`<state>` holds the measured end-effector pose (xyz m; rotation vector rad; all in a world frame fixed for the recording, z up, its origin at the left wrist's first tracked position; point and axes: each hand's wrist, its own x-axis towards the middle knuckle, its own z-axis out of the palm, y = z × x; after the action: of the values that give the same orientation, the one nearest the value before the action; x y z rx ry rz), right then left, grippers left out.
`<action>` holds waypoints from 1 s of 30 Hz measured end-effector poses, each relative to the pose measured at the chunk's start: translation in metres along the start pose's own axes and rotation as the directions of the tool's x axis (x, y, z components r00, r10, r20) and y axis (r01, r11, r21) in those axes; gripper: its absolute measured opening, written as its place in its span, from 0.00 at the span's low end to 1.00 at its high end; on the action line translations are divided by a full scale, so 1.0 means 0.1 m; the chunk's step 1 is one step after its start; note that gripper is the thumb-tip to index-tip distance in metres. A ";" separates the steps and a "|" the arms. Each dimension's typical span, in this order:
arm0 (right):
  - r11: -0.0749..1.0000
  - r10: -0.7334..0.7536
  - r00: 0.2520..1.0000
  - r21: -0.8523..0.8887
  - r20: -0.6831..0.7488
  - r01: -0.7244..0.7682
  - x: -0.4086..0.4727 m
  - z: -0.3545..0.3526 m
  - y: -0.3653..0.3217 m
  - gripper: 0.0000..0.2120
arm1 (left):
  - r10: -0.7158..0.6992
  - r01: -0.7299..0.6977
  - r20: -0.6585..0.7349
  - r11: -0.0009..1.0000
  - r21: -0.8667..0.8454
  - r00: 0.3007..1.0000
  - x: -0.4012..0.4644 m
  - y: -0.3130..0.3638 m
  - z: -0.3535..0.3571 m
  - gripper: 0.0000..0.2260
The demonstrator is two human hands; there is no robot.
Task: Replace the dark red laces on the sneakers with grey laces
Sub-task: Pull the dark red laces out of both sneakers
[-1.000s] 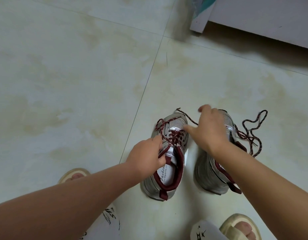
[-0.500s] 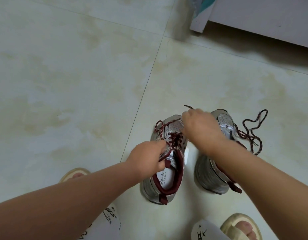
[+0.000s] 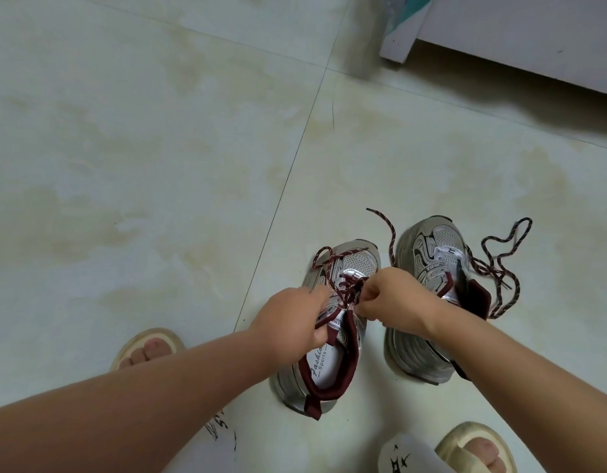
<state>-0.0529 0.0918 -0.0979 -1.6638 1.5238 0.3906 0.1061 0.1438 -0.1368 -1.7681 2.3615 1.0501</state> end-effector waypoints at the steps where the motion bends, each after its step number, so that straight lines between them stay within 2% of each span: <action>1: 0.998 0.013 1.000 0.061 -0.027 -0.011 -0.01 0.03 0.01 0.10 | 0.007 -0.007 0.005 1.000 0.007 1.000 0.00 0.00 0.00 0.12; 3: 0.994 0.027 0.997 0.106 -0.078 -0.019 -0.02 0.07 -0.01 0.11 | 0.025 -0.025 0.012 0.999 0.026 1.000 0.01 -0.01 0.01 0.12; 4: 0.998 0.015 0.995 0.057 -0.097 -0.009 -0.03 0.08 -0.03 0.10 | 0.029 -0.030 0.017 0.999 0.040 0.999 0.02 -0.01 0.01 0.11; 6: 0.985 -0.058 0.984 -0.167 -0.168 0.029 -0.04 0.05 -0.09 0.09 | 0.031 -0.033 0.034 0.998 0.062 0.999 0.03 -0.02 0.01 0.11; 8: 0.916 -0.164 0.941 -0.400 -0.295 0.034 -0.04 -0.09 -0.17 0.09 | 0.037 -0.041 0.059 0.997 0.069 0.998 0.03 -0.02 0.00 0.11; 10: 0.912 -0.156 0.911 -0.410 -0.383 -0.016 0.01 -0.33 -0.17 0.05 | 0.048 -0.054 0.078 0.996 0.076 0.996 0.02 0.00 0.00 0.08; 12: 0.936 -0.047 0.937 -0.342 -0.347 -0.079 0.02 -0.47 -0.15 0.09 | 0.051 -0.057 0.078 0.995 0.079 0.996 0.00 0.01 0.00 0.08; 15: 0.962 0.060 0.998 -0.265 -0.033 -0.066 -0.02 -0.33 -0.10 0.11 | 0.030 -0.034 0.059 0.997 0.075 0.998 0.00 0.02 0.02 0.11; 17: 0.993 0.078 0.993 -0.094 0.085 -0.070 -0.08 -0.13 -0.06 0.12 | 0.025 -0.029 0.053 0.997 0.075 0.998 0.01 0.02 0.02 0.11; 19: 0.994 0.074 0.997 0.076 0.021 -0.075 -0.09 0.02 -0.01 0.11 | 0.024 -0.027 0.047 0.997 0.068 0.999 0.02 0.03 0.03 0.12; 21: 0.983 0.075 0.995 0.171 -0.067 -0.063 -0.10 0.11 0.04 0.09 | 0.027 -0.030 0.046 0.997 0.070 0.999 0.02 0.02 0.05 0.11; 24: 0.947 0.090 0.994 0.313 -0.060 -0.066 -0.10 0.15 0.09 0.10 | 0.037 -0.041 0.041 0.996 0.080 0.998 0.02 0.01 0.05 0.09; 26: 0.840 0.117 0.993 0.532 0.020 -0.110 -0.08 0.11 0.08 0.14 | 0.043 -0.046 0.033 0.996 0.082 0.999 0.02 0.02 0.04 0.10; 28: 0.622 0.138 0.982 0.760 0.132 -0.189 -0.02 0.07 0.04 0.16 | 0.043 -0.045 0.021 0.996 0.079 0.999 0.03 0.02 0.04 0.09; 29: 0.529 0.146 0.973 0.817 0.180 -0.231 0.01 0.04 0.03 0.15 | 0.042 -0.043 0.013 0.996 0.076 0.999 0.04 0.02 0.04 0.09; 30: 0.486 0.147 0.966 0.835 0.213 -0.258 0.01 0.02 0.03 0.15 | 0.038 -0.038 0.003 0.997 0.069 0.999 0.05 0.02 0.05 0.09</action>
<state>-0.0547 0.0925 -0.1013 -0.6358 1.4549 -0.1772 0.1012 0.1427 -0.1415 -1.7055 2.4090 0.9608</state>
